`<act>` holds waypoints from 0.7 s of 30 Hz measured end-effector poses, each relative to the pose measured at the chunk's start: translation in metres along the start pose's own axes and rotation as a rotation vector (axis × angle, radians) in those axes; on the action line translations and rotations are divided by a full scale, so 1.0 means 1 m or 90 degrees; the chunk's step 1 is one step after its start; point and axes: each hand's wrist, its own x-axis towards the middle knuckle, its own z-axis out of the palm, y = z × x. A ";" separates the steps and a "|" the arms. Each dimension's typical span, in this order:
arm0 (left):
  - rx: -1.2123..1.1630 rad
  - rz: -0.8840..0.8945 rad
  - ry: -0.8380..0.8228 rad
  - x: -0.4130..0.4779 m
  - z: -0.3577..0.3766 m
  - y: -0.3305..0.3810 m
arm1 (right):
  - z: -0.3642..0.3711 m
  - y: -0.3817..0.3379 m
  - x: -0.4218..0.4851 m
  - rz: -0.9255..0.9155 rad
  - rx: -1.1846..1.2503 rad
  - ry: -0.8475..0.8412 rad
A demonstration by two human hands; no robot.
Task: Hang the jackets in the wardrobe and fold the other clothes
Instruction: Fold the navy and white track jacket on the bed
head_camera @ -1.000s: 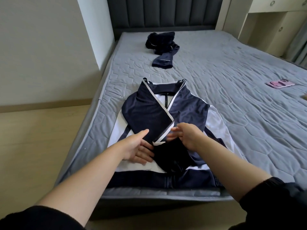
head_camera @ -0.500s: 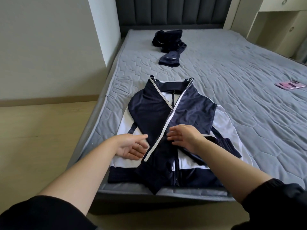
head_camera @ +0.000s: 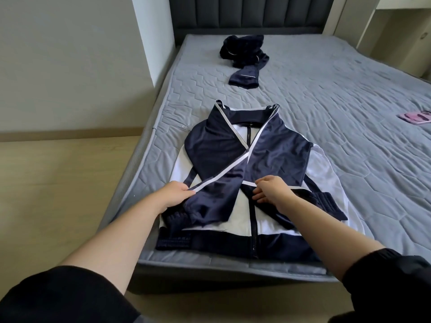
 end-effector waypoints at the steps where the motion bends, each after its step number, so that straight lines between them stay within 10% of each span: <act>1: -0.003 -0.002 -0.012 0.001 0.000 -0.001 | 0.001 -0.001 0.000 0.008 0.007 -0.015; 12: -0.014 0.063 -0.052 0.002 0.009 -0.001 | 0.034 -0.005 -0.011 0.124 0.108 -0.203; 17: -0.024 0.074 -0.014 0.003 0.008 -0.003 | 0.023 -0.013 -0.003 0.059 -0.046 -0.097; 21: 0.250 0.090 0.063 -0.002 0.013 0.009 | 0.022 0.000 -0.004 0.051 -0.273 -0.116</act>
